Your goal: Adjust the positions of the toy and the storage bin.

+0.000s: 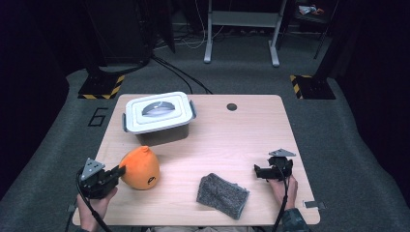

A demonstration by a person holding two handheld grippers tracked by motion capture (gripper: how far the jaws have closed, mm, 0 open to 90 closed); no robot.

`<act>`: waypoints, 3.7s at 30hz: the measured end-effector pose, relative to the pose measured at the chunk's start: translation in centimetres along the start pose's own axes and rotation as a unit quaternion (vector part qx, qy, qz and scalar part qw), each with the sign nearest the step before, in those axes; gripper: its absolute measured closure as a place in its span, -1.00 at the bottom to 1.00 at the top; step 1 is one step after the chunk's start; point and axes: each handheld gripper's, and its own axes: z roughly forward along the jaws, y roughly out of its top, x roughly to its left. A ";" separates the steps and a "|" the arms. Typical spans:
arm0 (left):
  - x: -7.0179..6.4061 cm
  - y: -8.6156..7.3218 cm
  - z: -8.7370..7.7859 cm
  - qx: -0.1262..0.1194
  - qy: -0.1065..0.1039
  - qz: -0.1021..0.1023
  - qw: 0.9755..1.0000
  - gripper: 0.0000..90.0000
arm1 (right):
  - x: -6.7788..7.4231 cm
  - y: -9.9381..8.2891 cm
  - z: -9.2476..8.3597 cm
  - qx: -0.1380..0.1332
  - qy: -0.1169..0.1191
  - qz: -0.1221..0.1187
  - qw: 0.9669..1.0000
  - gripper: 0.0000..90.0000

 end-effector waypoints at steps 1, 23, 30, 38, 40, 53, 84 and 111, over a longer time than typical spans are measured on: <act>0.3 -0.1 0.1 0.000 0.005 -0.006 1.000 0.81 | 0.0 0.0 0.0 0.000 0.000 0.000 1.000 -0.96; 5.0 -0.5 2.5 0.037 0.096 -0.056 0.993 0.45 | 0.0 0.0 0.0 0.000 0.000 0.000 1.000 -0.96; 5.8 0.1 2.5 0.037 0.103 -0.054 0.993 0.17 | 0.0 0.0 0.0 0.000 0.000 0.000 1.000 -0.96; 5.7 1.1 1.6 0.024 0.092 -0.048 0.994 -0.03 | 0.0 0.0 0.0 0.000 0.000 0.001 1.000 -0.96; 5.6 1.5 1.6 0.021 0.087 -0.045 0.995 -0.08 | 0.0 0.0 0.0 0.000 0.000 0.001 1.000 -0.96; 4.0 5.6 3.4 0.002 0.045 -0.010 0.999 -0.56 | 0.0 0.0 0.0 0.000 0.000 0.000 1.000 -0.97; 3.4 12.5 12.6 0.033 0.037 0.023 0.999 -0.69 | 0.0 0.0 0.0 0.000 0.002 -0.002 1.000 -0.95; 2.7 13.4 14.6 0.046 0.001 0.064 0.997 -0.67 | 0.0 0.0 0.0 0.000 0.002 -0.003 1.000 -0.95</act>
